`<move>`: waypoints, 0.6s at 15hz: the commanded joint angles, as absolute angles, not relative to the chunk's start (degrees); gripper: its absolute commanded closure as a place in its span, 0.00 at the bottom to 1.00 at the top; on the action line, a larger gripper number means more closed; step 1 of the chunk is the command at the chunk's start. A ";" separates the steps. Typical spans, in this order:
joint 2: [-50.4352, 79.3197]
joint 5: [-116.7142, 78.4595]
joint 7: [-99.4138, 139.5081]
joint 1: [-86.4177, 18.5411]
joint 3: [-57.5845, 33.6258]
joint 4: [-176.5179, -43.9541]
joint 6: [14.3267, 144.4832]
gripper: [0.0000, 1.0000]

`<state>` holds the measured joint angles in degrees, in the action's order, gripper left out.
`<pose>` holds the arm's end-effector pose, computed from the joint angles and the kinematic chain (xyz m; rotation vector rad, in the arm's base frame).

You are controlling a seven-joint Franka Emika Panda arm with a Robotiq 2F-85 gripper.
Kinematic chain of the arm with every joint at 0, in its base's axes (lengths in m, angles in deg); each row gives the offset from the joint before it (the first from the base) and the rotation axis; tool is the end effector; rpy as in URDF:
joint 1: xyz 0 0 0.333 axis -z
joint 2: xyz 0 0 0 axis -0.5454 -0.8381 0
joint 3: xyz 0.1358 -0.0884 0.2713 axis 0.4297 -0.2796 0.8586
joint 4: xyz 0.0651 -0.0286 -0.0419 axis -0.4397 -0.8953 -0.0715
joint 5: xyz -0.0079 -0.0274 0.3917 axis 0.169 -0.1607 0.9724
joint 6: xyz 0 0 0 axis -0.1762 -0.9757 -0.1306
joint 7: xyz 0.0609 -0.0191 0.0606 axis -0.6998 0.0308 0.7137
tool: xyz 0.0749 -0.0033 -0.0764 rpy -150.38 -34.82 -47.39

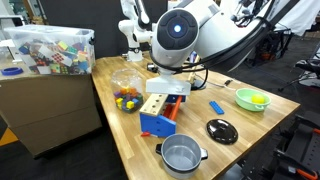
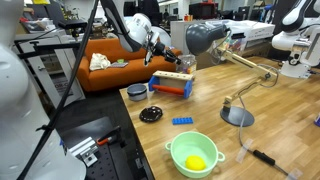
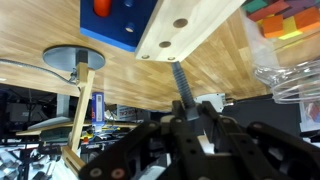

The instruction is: Pick up the screw and put it in one of the holes in the board

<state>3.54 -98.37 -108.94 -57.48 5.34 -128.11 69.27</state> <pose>0.5204 0.3465 0.2490 2.4741 -0.8725 1.3317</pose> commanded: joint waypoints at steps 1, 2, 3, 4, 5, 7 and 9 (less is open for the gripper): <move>3.43 -98.52 -108.81 -56.71 6.28 -127.97 68.87 0.77; 3.43 -98.52 -108.81 -56.71 6.29 -127.96 68.87 0.77; 3.43 -98.52 -108.81 -56.71 6.29 -127.96 68.87 0.77; 3.43 -98.52 -108.81 -56.71 6.29 -127.96 68.87 0.77; 3.43 -98.52 -108.81 -56.71 6.29 -127.96 68.87 0.77; 3.43 -98.52 -108.81 -56.71 6.29 -127.96 68.87 0.77; 3.52 -98.82 -108.64 -56.71 6.23 -128.02 68.89 0.94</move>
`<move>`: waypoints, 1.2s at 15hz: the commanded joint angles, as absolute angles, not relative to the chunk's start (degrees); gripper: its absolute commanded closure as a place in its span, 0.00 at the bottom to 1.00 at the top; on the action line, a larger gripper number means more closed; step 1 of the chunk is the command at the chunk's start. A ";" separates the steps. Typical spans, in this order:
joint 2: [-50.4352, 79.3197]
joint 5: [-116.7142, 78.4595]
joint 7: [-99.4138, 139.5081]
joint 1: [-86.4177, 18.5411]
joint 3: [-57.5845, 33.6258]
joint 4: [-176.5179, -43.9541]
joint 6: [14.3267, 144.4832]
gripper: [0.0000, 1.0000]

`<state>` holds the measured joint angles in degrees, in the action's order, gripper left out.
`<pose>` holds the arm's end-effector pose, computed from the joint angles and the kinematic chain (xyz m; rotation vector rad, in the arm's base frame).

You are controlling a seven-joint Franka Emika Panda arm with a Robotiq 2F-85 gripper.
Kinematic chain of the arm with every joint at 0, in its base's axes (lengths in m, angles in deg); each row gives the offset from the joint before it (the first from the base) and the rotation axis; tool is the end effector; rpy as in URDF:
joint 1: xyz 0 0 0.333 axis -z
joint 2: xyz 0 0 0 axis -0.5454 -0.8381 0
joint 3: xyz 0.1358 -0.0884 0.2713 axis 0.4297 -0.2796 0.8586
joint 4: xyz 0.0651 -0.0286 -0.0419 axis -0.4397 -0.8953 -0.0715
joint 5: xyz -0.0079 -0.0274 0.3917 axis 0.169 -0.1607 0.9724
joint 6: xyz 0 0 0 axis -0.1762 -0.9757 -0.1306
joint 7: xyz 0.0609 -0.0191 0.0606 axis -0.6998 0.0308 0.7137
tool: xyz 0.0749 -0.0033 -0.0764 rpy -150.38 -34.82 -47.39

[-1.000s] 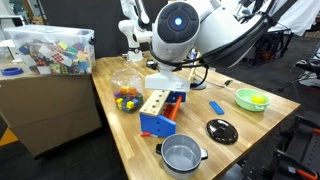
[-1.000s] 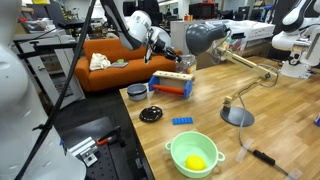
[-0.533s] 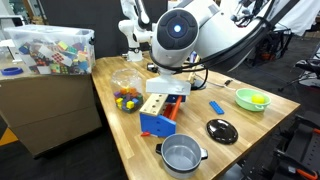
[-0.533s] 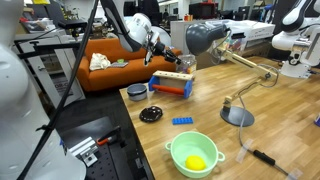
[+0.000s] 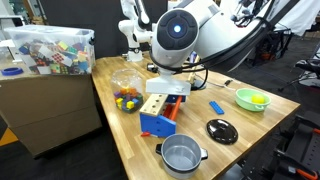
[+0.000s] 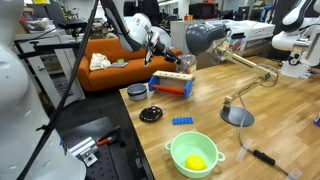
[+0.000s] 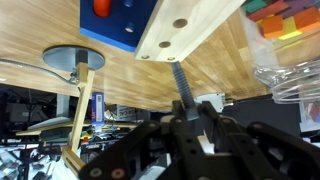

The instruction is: Pick up the screw and put it in one of the holes in the board

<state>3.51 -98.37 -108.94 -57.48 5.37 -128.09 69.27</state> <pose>0.5203 0.3468 0.2488 2.4747 -0.8722 1.3314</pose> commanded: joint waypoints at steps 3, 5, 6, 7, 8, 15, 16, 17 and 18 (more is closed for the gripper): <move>3.47 -100.25 -108.39 -56.75 6.03 -128.18 69.52 0.94; 3.19 -101.30 -108.50 -56.87 6.00 -128.16 69.85 0.94; 3.06 -101.91 -108.64 -56.93 6.04 -128.15 69.88 0.94; 2.81 -102.64 -108.81 -56.97 6.12 -128.10 69.99 0.94; 2.53 -103.43 -108.88 -57.09 6.19 -128.04 69.75 0.94; 0.81 -105.37 -109.97 -56.84 7.28 -128.01 70.25 0.94; 0.68 -105.31 -110.17 -56.79 7.31 -128.08 70.35 0.94; 0.51 -105.29 -110.31 -56.76 7.31 -128.10 70.43 0.94; 0.20 -105.34 -110.50 -56.72 7.27 -128.02 70.57 0.94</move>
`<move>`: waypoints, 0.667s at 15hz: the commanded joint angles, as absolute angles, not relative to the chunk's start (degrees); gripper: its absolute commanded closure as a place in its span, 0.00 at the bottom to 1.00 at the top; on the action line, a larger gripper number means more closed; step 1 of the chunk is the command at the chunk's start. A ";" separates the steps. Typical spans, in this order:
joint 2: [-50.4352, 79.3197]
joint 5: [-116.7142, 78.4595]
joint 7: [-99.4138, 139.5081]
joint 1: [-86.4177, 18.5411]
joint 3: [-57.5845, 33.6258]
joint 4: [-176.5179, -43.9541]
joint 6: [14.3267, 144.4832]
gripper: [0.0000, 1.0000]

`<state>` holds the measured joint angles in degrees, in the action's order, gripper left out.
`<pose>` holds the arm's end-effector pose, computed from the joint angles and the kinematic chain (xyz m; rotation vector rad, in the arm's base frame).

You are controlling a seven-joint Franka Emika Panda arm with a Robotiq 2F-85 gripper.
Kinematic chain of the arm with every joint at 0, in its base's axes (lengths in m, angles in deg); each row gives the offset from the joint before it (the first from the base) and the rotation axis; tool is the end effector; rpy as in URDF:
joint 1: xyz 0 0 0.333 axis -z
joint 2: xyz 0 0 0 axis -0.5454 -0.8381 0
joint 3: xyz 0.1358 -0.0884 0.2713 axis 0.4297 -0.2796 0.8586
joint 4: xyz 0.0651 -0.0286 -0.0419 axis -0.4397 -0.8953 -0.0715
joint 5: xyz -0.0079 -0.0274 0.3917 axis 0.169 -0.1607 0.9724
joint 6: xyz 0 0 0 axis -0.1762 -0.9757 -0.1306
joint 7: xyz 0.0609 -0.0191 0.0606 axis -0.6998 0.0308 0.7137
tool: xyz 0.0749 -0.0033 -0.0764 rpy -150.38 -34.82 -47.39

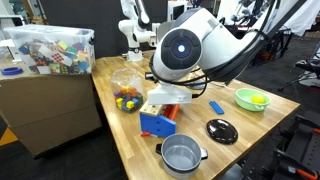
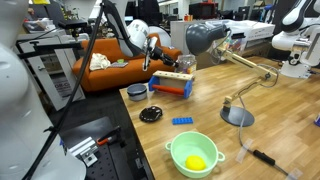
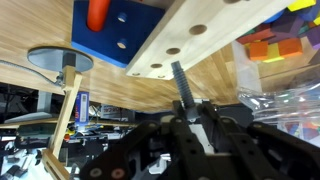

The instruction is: Pick up the screw and put it in one of the holes in the board

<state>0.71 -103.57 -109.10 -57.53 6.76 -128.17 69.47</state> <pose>0.5095 0.3585 0.2217 2.5067 -0.7246 1.3537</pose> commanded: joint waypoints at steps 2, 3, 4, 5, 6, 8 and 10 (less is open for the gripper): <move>-0.61 -105.60 -110.93 -56.58 7.14 -127.62 70.99 0.94; -0.94 -105.69 -110.99 -56.51 7.08 -127.38 71.13 0.94; -1.30 -105.84 -110.98 -56.42 6.98 -127.05 71.26 0.94; -1.62 -105.99 -110.93 -56.35 6.89 -126.67 71.37 0.94; -1.92 -106.09 -110.80 -56.26 6.82 -126.27 71.45 0.94; -2.68 -106.73 -110.57 -56.06 6.68 -125.28 71.67 0.94; -3.32 -107.13 -110.37 -55.82 6.65 -124.37 71.94 0.94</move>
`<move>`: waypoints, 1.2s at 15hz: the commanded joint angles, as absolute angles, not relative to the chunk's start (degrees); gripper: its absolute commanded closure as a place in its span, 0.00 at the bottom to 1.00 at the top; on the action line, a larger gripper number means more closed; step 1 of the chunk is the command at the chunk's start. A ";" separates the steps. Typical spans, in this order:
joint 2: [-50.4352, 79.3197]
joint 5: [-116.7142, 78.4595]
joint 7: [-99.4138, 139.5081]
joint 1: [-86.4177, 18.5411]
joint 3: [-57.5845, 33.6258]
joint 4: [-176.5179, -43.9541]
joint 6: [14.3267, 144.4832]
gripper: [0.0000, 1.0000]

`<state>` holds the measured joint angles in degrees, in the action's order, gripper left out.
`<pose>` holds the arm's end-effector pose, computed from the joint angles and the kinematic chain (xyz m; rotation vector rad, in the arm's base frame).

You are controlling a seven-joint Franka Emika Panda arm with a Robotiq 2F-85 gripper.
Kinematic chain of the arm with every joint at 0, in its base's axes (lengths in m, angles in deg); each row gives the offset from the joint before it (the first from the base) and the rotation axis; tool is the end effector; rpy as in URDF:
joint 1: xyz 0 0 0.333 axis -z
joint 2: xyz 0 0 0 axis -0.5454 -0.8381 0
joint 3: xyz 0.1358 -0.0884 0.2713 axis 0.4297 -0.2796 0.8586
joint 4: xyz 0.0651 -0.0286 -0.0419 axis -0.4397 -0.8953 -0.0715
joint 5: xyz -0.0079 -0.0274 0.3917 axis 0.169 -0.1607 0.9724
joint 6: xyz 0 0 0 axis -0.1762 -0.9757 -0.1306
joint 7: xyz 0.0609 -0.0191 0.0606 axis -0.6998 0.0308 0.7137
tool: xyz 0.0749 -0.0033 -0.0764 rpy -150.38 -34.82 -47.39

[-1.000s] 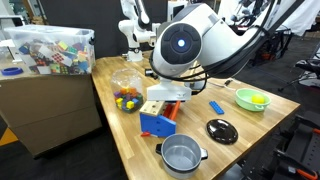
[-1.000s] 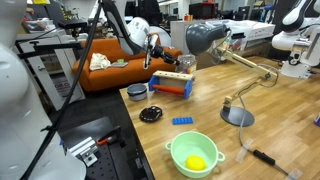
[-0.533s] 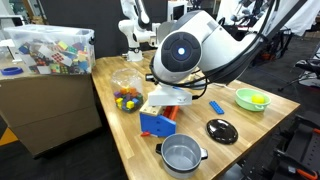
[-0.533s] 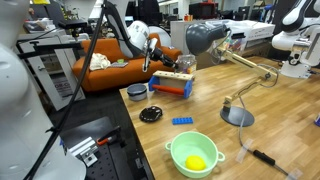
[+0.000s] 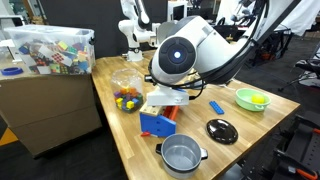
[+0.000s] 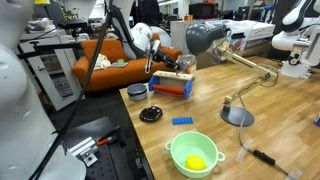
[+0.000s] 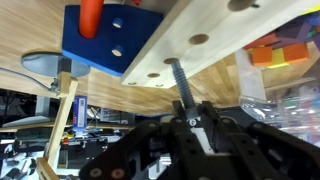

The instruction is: Pick up the screw and put it in one of the holes in the board

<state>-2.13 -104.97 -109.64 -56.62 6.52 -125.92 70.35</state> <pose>0.5230 0.3545 0.2067 2.5129 -0.7320 1.3481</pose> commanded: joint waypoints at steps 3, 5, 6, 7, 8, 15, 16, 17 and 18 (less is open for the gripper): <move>-4.34 -107.47 -110.16 -55.68 6.73 -123.37 72.36 0.94; -4.64 -107.50 -110.06 -55.79 6.75 -123.23 72.23 0.94; -4.71 -107.55 -110.00 -55.80 6.71 -123.11 72.18 0.94; -4.58 -107.68 -109.93 -55.82 6.64 -123.16 72.00 0.94; -4.44 -107.77 -110.00 -55.82 6.58 -123.26 71.91 0.94; -3.84 -107.60 -110.56 -55.60 6.35 -124.25 71.70 0.94; -3.79 -107.58 -110.58 -55.53 6.31 -124.31 71.73 0.94; -3.72 -107.59 -110.60 -55.46 6.28 -124.38 71.73 0.94; -3.62 -107.60 -110.62 -55.40 6.28 -124.49 71.75 0.94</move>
